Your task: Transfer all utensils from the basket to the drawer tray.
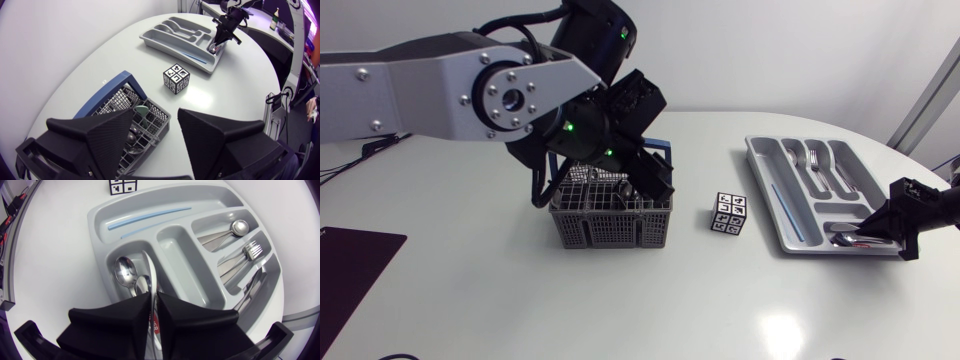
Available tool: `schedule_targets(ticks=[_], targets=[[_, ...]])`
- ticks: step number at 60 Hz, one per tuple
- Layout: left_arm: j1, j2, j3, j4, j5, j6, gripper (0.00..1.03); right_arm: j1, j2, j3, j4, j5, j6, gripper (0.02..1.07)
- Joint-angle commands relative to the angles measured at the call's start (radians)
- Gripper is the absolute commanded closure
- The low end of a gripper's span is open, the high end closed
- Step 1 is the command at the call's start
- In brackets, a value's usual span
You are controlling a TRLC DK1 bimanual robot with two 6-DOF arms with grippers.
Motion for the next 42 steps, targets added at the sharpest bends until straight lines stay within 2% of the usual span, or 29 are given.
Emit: schedule_targets(ticks=[1, 15, 18, 24, 33, 42], targets=[[-0.011, -0.029, -0.034, 0.003, 0.000, 0.045, 0.40, 0.004, 0.021, -0.015, 0.020, 0.006, -0.029, 0.72], [-0.021, -0.032, -0.046, 0.017, -0.002, 0.139, 0.40, -0.011, -0.092, -0.081, 0.019, -0.031, -0.006, 0.41], [-0.028, -0.032, -0.057, 0.028, -0.028, 0.174, 0.37, -0.010, -0.132, -0.106, 0.017, -0.045, 0.012, 0.35], [-0.033, -0.032, -0.074, 0.054, -0.057, 0.246, 0.36, 0.007, -0.217, -0.172, 0.016, -0.069, 0.027, 0.29], [-0.041, -0.020, -0.101, 0.083, -0.104, 0.437, 0.36, 0.061, -0.345, -0.278, 0.011, -0.099, 0.063, 0.21], [-0.037, -0.011, -0.108, 0.110, -0.132, 0.589, 0.36, 0.130, -0.450, -0.362, 0.016, -0.126, 0.126, 0.21]])
